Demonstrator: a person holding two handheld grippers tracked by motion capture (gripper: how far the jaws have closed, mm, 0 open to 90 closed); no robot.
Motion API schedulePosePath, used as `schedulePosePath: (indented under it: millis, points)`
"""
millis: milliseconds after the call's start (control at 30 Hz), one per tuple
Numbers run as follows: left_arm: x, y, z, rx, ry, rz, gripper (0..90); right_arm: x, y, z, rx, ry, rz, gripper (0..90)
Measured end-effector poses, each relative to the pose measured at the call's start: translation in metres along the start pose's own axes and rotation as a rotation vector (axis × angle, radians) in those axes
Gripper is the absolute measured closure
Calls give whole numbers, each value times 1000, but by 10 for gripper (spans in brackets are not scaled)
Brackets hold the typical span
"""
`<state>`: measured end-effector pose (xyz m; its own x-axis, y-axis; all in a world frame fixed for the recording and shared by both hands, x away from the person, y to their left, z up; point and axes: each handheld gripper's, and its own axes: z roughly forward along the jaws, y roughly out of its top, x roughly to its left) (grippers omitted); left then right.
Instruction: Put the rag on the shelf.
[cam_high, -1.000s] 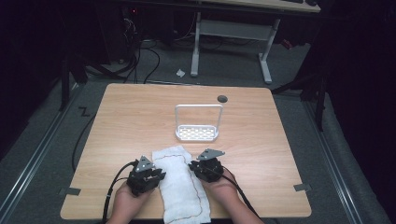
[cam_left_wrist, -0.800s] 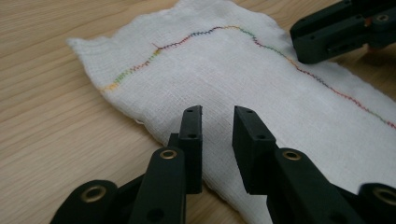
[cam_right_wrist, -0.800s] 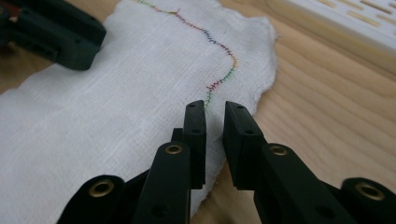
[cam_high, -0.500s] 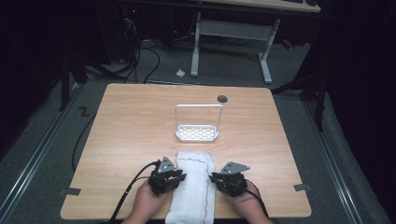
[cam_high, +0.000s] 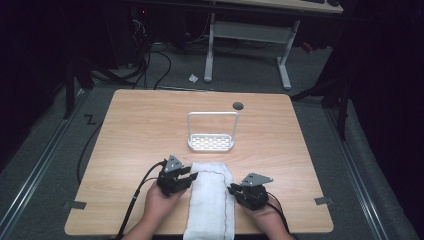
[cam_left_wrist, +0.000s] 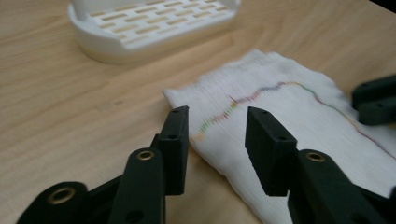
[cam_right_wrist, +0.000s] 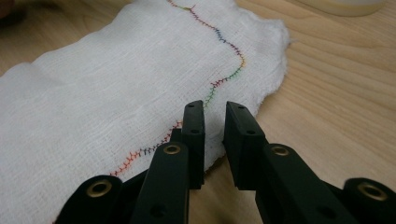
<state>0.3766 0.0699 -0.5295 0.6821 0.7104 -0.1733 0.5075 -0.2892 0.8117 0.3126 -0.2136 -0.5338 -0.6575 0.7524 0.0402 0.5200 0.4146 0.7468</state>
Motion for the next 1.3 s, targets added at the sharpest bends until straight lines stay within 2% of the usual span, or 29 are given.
schedulePosePath:
  millis: [33,100,167,267,433,567,633,667,700,767,833,900,1033,1100,1133,1300]
  points:
    - [0,0,0,0,0,0,572,0,0,0,0,0,0,784]
    - [7,4,8,13,19,-34,557,-3,2,3,-2,4,13,784]
    - [10,5,12,14,25,-48,549,-4,3,4,-6,9,18,784]
    - [13,5,16,23,18,-76,539,-4,1,3,-10,9,17,776]
    - [14,4,17,28,28,-90,538,-3,0,3,-14,-1,10,772]
    - [21,5,21,32,-27,-150,589,-2,0,3,-15,-8,12,770]
    - [24,5,21,34,-54,-177,635,-1,0,3,-16,-12,11,769]
    - [25,5,22,37,-59,-179,688,-1,0,3,-17,-17,14,767]
    - [24,5,22,44,-60,-173,688,-1,0,3,-17,-17,14,767]
    - [22,6,23,60,-66,-144,760,0,0,3,-16,-11,24,745]
    - [18,6,24,65,-57,-111,821,0,3,2,-20,-5,34,720]
    - [15,6,23,65,-43,-87,841,0,9,1,-38,-9,31,706]
    - [14,6,23,62,-35,-75,843,-9,31,9,-50,-48,47,663]
    - [12,6,22,62,-34,-61,843,-17,40,17,-45,-61,76,636]
    - [12,6,22,61,-35,-58,844,-25,46,28,-28,-62,110,625]
    - [12,5,22,59,-36,-56,843,-34,45,45,-3,-67,151,624]
